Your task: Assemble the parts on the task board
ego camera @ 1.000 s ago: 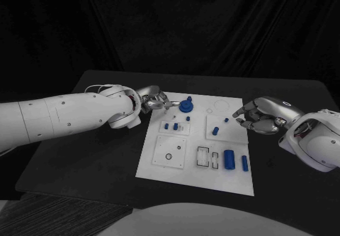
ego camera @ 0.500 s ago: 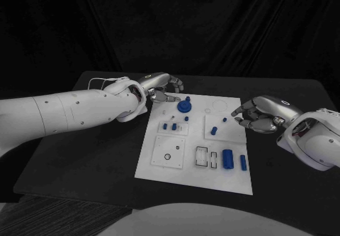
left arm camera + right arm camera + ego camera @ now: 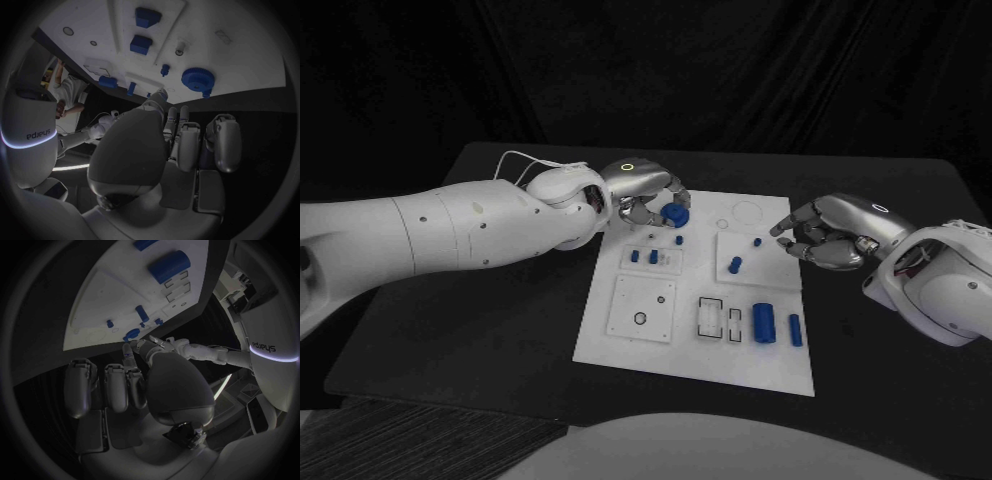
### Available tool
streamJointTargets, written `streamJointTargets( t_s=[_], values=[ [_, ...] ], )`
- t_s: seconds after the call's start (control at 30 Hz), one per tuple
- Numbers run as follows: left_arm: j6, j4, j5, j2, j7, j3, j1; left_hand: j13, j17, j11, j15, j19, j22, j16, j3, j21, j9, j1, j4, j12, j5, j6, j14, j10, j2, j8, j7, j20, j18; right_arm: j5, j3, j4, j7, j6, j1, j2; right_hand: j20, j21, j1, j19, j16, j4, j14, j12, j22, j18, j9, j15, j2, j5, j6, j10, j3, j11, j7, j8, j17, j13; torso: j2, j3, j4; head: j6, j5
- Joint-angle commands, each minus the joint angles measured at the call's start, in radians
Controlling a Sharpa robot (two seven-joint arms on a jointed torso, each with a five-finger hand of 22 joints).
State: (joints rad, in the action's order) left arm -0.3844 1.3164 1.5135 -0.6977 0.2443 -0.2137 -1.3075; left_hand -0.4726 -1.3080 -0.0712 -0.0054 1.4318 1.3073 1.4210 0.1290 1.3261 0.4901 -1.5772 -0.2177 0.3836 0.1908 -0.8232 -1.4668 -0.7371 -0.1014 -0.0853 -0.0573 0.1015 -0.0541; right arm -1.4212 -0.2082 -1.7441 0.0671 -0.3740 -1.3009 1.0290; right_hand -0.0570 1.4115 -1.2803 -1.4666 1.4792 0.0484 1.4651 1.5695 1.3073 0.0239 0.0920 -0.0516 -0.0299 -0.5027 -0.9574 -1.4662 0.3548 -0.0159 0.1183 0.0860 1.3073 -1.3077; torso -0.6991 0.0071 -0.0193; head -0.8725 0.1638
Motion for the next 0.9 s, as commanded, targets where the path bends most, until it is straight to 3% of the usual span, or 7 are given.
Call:
streamJointTargets(
  t_s=[0.03, 0.3, 0.73, 0.9],
  values=[
    [0.048, 0.002, 0.093, 0.007, 0.009, 0.001, 0.004, 0.006, -0.108, 0.001, -0.01, -0.003, 0.184, 0.001, 0.01, -0.004, -0.011, 0.017, -0.003, 0.014, -0.009, -0.023, -0.012, -0.017, -0.002, -0.009, -0.001, -0.007, -0.006, 0.0, 0.001, 0.0, -0.001, -0.006, 0.002, -0.001, -0.005, -0.005, -0.003, -0.031, -0.003, 0.005, 0.068, -0.005, 0.208, 0.017, 0.0, 0.006, 0.004, -0.006, 0.004, -0.096, 0.003, -0.01, 0.001, -0.006, 0.078, -0.251, -0.002, -0.0014, 0.0008, 0.0, 0.0],
    [0.094, 0.008, 0.113, 0.019, -0.003, 0.001, 0.012, 0.009, -0.096, 0.004, -0.012, -0.005, 0.183, -0.006, 0.018, -0.01, -0.023, 0.027, -0.004, 0.034, -0.013, -0.045, -0.006, -0.039, -0.005, -0.014, -0.009, -0.008, -0.007, 0.0, 0.001, -0.002, 0.0, -0.003, 0.002, 0.002, -0.005, -0.006, -0.004, -0.03, -0.003, 0.004, 0.068, -0.005, 0.208, 0.018, 0.0, 0.006, 0.004, -0.007, 0.003, -0.096, 0.003, -0.01, 0.002, -0.006, 0.078, -0.25, -0.009, -0.002, 0.0025, 0.0, -0.005],
    [0.109, 0.003, 0.117, 0.042, -0.006, 0.001, 0.023, 0.005, -0.094, 0.01, -0.016, 0.0, 0.185, -0.002, 0.048, -0.007, -0.045, 0.021, 0.008, 0.072, 0.016, -0.067, -0.007, -0.083, -0.009, -0.012, -0.011, -0.012, -0.005, 0.0, 0.001, -0.006, 0.001, -0.002, 0.002, 0.006, -0.005, -0.006, -0.004, -0.03, -0.003, 0.004, 0.068, -0.005, 0.208, 0.018, 0.0, 0.006, 0.004, -0.007, 0.003, -0.096, 0.003, -0.01, 0.002, -0.006, 0.078, -0.25, -0.004, -0.0026, 0.0019, 0.0, -0.01],
    [0.111, -0.005, 0.117, 0.051, -0.014, 0.001, 0.027, -0.004, -0.093, 0.014, -0.02, 0.002, 0.186, 0.0, 0.07, -0.004, -0.054, 0.014, 0.019, 0.092, 0.049, -0.082, -0.008, -0.096, -0.008, -0.013, -0.015, -0.015, -0.005, 0.0, 0.001, -0.005, 0.001, -0.002, 0.002, 0.005, -0.006, -0.006, -0.004, -0.03, -0.003, 0.004, 0.068, -0.006, 0.208, 0.018, 0.001, 0.006, 0.004, -0.007, 0.003, -0.095, 0.004, -0.01, 0.002, -0.006, 0.078, -0.249, -0.003, -0.0017, 0.002, 0.0, -0.012]
  ],
)
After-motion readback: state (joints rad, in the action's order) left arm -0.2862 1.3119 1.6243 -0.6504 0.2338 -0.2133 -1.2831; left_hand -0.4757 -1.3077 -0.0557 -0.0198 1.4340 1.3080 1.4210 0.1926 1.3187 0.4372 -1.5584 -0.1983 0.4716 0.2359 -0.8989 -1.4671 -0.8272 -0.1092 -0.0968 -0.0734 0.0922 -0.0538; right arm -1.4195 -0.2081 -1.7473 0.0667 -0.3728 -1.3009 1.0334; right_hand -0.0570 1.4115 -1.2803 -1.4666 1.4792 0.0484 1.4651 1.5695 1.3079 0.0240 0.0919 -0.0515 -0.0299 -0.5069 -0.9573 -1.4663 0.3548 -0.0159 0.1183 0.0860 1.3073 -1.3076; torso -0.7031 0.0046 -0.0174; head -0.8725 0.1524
